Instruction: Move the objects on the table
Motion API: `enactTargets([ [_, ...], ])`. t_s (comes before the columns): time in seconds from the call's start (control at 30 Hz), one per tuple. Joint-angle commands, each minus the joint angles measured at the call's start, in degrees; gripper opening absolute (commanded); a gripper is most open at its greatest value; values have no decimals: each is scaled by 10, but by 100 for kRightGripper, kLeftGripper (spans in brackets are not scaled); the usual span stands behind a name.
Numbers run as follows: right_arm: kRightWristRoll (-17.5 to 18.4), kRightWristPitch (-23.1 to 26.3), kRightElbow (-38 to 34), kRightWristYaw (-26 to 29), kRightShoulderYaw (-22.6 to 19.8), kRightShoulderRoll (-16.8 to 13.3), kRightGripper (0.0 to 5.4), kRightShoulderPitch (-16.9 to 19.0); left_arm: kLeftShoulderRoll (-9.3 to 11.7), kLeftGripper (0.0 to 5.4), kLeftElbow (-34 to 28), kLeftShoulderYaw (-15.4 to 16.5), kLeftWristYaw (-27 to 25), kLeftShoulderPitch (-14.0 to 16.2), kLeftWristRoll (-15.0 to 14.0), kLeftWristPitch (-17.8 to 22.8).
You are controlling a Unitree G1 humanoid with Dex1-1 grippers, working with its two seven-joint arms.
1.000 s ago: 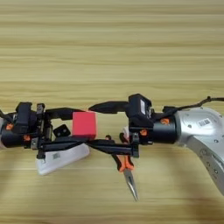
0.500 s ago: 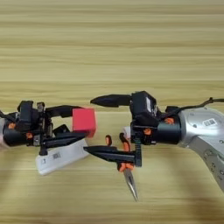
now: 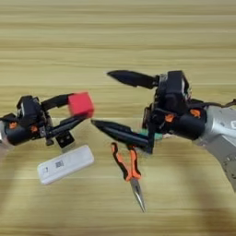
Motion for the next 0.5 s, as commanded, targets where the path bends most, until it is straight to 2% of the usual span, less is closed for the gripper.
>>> enactTargets([
  [0.03,-34,-43,3,-61,-11,50,540,-2,2,223,9,19,23,8,16,-15],
  [0.17,-97,-82,12,-128,-7,92,540,8,4,223,6,35,42,17,15,-11],
  [0.3,-208,-142,28,-207,2,136,540,25,7,223,13,53,61,29,21,-15],
  [0.37,-251,-164,40,-236,11,154,540,31,6,223,15,62,72,32,19,-11],
  [0.5,-312,-196,69,-276,29,185,540,42,6,223,21,71,85,40,26,-15],
])
